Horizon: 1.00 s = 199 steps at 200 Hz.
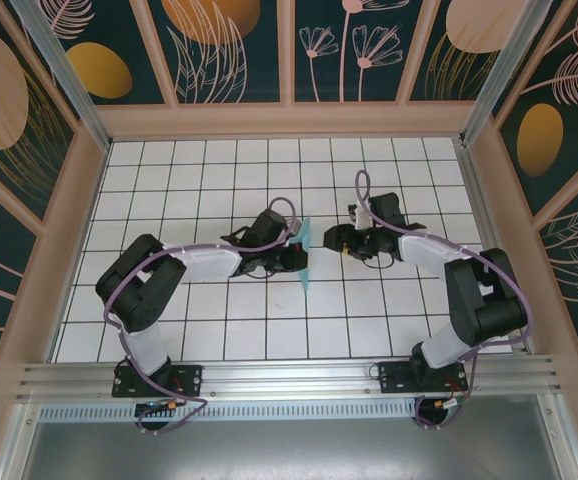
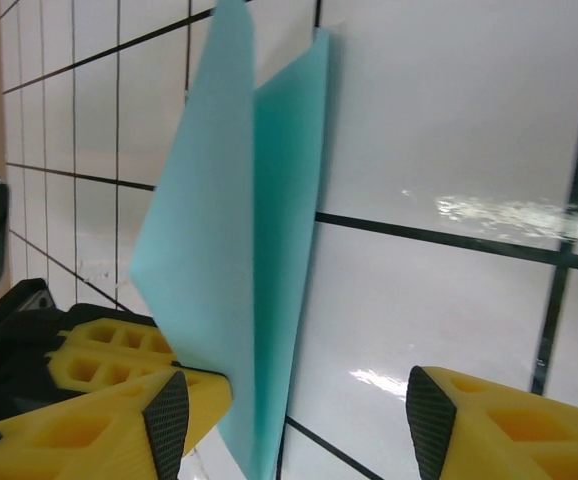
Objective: Fold a paper plane with a square sheet of paper (fold left side to right side)
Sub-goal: Fold the wing for the fifth time at the center of the table.
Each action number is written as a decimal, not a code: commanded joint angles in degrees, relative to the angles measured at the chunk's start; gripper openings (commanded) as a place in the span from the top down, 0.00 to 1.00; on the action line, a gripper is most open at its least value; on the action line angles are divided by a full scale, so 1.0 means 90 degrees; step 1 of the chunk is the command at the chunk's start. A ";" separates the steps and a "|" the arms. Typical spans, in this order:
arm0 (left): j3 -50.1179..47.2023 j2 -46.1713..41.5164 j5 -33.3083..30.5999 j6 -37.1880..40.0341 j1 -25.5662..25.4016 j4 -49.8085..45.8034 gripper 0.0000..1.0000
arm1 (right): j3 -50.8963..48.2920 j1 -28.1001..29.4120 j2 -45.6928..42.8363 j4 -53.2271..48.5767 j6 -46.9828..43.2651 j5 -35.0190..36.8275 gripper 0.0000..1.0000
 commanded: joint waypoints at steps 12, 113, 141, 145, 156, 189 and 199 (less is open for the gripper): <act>-0.0389 -0.0229 0.0636 -0.0289 0.0166 0.0818 1.00 | 0.0031 0.0277 0.0267 0.0597 0.0189 -0.0182 0.38; -0.0912 0.0019 0.1434 -0.0490 0.0576 0.1821 1.00 | 0.0592 0.0730 0.1126 0.0820 0.0442 -0.0019 0.37; -0.1055 0.0071 0.1532 -0.0630 0.0679 0.2121 1.00 | 0.0800 0.0832 0.1370 0.0780 0.0489 0.0079 0.37; -0.1089 0.0080 0.1558 -0.0661 0.0700 0.2182 1.00 | 0.0834 0.0846 0.1399 0.0789 0.0502 0.0075 0.37; -0.1115 0.0097 0.1606 -0.0700 0.0741 0.2249 1.00 | 0.0914 0.0873 0.1478 0.0787 0.0527 0.0104 0.37; -0.1167 0.0267 0.1664 -0.0782 0.0810 0.2417 1.00 | 0.1110 0.0926 0.1728 0.0571 0.0550 0.0297 0.42; -0.1175 0.0324 0.1685 -0.0811 0.0817 0.2490 1.00 | 0.1146 0.0935 0.1801 0.0503 0.0549 0.0333 0.44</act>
